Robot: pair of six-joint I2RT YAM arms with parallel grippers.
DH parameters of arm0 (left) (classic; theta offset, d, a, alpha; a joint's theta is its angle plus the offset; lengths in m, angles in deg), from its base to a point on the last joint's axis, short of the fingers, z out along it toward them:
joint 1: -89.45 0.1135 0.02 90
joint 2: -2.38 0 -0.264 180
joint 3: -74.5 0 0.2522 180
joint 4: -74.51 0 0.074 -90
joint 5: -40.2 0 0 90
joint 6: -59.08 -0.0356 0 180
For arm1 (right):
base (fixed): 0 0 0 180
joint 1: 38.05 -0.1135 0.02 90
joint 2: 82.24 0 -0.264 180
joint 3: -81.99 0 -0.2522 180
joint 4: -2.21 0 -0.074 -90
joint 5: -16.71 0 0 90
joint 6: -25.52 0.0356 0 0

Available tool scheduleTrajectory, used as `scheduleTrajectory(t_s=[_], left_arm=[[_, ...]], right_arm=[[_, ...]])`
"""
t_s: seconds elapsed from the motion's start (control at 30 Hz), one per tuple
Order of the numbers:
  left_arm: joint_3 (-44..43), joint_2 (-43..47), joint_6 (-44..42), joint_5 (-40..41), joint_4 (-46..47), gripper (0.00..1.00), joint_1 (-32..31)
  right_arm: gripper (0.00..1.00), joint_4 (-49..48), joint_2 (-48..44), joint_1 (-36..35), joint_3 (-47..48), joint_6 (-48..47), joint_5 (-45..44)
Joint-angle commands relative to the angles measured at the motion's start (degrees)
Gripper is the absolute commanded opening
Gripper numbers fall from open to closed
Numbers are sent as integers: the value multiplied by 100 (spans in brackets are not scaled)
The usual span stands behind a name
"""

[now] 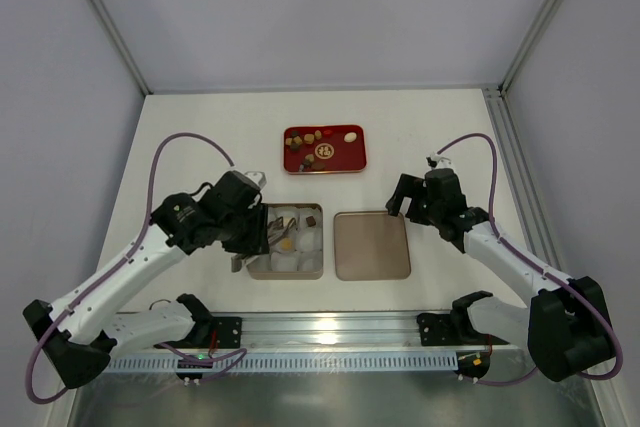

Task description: Pack the chocolate

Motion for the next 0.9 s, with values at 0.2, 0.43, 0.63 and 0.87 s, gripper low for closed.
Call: scheduleTrajectory(t_s=[0.2, 0.43, 0.63, 0.87], left_arm=[[-521, 3, -32, 46, -67, 40, -29], [-1354, -708, -269, 405, 205, 40, -20], [-2900, -2201, -813, 977, 267, 41, 190], [-4456, -3863, -1209, 1100, 285, 40, 692]], right_arm=[[100, -219, -51, -24, 122, 10, 26], [100, -105, -130, -24, 183, -60, 70], [100, 35, -305, -7, 166, -113, 106], [100, 273, -657, -16, 148, -210, 281]])
